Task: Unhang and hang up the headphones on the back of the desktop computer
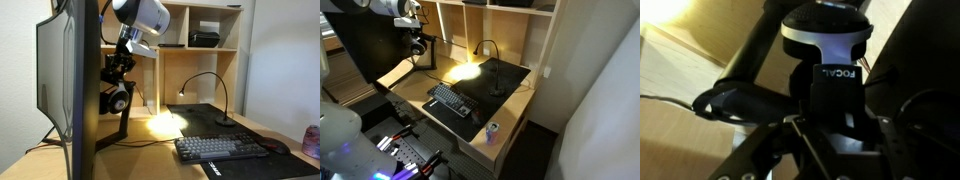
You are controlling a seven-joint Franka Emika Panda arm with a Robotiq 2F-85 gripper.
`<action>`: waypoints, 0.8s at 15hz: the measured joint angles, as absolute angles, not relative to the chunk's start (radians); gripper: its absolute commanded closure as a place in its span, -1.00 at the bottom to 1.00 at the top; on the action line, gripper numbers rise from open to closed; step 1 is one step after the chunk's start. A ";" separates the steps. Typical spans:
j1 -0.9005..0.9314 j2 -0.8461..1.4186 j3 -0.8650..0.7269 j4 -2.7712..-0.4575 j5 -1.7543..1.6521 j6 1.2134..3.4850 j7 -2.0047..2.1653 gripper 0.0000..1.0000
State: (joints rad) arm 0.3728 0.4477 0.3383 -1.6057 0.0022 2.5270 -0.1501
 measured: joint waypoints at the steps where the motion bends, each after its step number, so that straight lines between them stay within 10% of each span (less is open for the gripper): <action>1: 0.366 0.435 0.349 -1.588 0.035 2.529 -0.154 0.54; 12: 0.239 0.293 0.382 -1.632 0.375 2.654 -0.253 0.54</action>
